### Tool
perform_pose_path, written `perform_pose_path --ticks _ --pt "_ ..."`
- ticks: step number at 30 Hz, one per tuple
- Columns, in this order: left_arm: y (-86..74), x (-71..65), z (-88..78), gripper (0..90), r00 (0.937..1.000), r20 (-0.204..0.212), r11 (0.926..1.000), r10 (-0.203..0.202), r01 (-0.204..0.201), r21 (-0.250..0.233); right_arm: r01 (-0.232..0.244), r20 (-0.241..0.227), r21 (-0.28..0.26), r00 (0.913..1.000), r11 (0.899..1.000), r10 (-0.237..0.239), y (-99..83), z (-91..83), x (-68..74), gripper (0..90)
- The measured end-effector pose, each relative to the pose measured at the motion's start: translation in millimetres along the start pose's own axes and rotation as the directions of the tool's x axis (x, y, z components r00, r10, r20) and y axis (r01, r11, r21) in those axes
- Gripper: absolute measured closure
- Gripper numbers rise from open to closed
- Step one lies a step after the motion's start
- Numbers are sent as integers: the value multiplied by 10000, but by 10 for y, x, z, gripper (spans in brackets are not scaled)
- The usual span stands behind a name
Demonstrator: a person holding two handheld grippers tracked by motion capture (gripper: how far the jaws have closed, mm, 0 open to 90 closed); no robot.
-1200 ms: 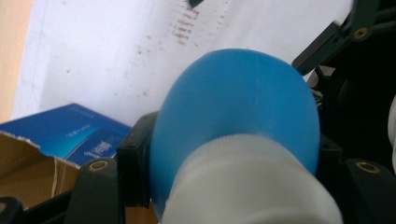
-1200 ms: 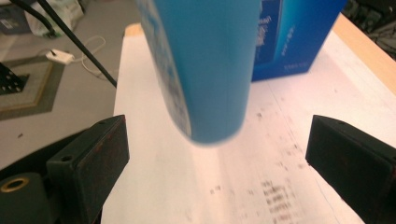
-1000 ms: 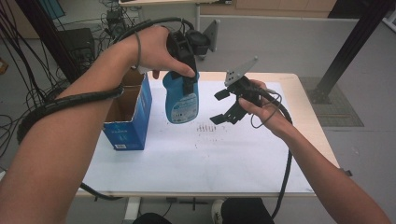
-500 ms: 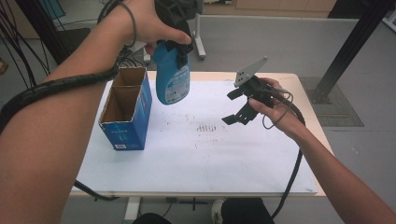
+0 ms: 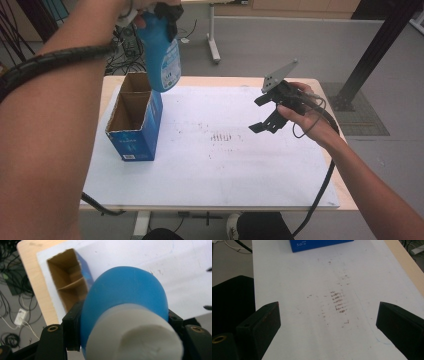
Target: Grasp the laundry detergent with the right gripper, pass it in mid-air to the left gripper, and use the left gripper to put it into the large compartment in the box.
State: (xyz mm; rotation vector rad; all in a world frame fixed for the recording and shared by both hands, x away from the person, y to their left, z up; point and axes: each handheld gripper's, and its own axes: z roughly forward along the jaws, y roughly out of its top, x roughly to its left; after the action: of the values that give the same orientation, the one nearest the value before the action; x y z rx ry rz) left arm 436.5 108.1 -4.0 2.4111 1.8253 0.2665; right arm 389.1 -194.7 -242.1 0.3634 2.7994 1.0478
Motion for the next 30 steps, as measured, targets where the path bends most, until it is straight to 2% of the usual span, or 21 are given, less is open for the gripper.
perform_pose_path --ticks 1,2,3,5,6,8,9,11,12,13,14,16,17,18,19,20,21,22,30 --pt "0 0 0 361 10000 0 10000 0 0 0 24 36 17 10000 10000 -24 -2 -10 0 54" --pt "8 91 -43 361 9988 -57 9988 -482 482 -13 54 70 31 10000 10000 -54 -5 -19 0 54" --pt "10 141 -59 361 9973 -77 9974 -727 727 -10 23 101 90 9999 10000 -24 -8 -30 5 54" --pt "10 229 -78 362 9933 -157 9935 -1142 1142 -8 75 161 153 9998 9999 -78 -16 -47 5 54" --pt "10 229 -78 362 9933 -157 9935 -1142 1142 -8 92 188 189 9998 9998 -95 -21 -55 5 54" --pt "0 332 -89 362 9861 -227 9864 -1645 1644 -54 103 215 231 9997 9997 -108 -28 -66 3 55" --pt "-15 412 -88 362 9796 -258 9800 -1992 1991 -61 81 262 288 9996 9996 -89 -40 -77 0 56" --pt "-43 513 -80 361 9695 -304 9700 -2432 2431 -80 77 275 364 9996 9993 -87 -57 -93 -10 57" --pt "-43 513 -80 362 9695 -304 9700 -2432 2431 -80 77 275 364 9996 9993 -87 -57 -93 -10 57" --pt "-65 580 -70 361 9623 -426 9632 -2688 2686 -98 23 315 359 9995 9994 -34 -73 -111 -17 57" --pt "-65 580 -70 361 9623 -426 9632 -2688 2686 -98 23 315 359 9995 9994 -34 -73 -111 -17 57" --pt "-92 656 -55 362 9532 -605 9551 -2961 2961 -104 -5 331 377 9995 9993 -7 -93 -128 -33 57" --pt "-92 656 -55 362 9532 -605 9551 -2961 2961 -104 -5 331 377 9995 9993 -7 -93 -128 -33 57" --pt "-100 679 -49 362 9502 -615 9521 -3055 3054 -118 -11 338 381 9994 9993 -1 -100 -132 -37 57" --pt "-116 723 -46 362 9444 -591 9462 -3235 3233 -133 -40 347 393 9994 9992 27 -106 -135 -38 57" --pt "-116 723 -46 362 9444 -591 9462 -3235 3233 -133 -40 347 393 9994 9992 27 -106 -135 -38 57" --pt "-128 753 -44 362 9392 -514 9406 -3394 3390 -180 -29 339 405 9994 9992 15 -112 -135 -42 57" --pt "-134 769 -44 362 9373 -471 9385 -3454 3448 -198 -39 350 409 9994 9992 24 -114 -136 -43 57" --pt "-143 809 -4 362 9295 -490 9308 -3656 3649 -221 -25 337 475 9994 9989 9 -133 -138 -43 58"
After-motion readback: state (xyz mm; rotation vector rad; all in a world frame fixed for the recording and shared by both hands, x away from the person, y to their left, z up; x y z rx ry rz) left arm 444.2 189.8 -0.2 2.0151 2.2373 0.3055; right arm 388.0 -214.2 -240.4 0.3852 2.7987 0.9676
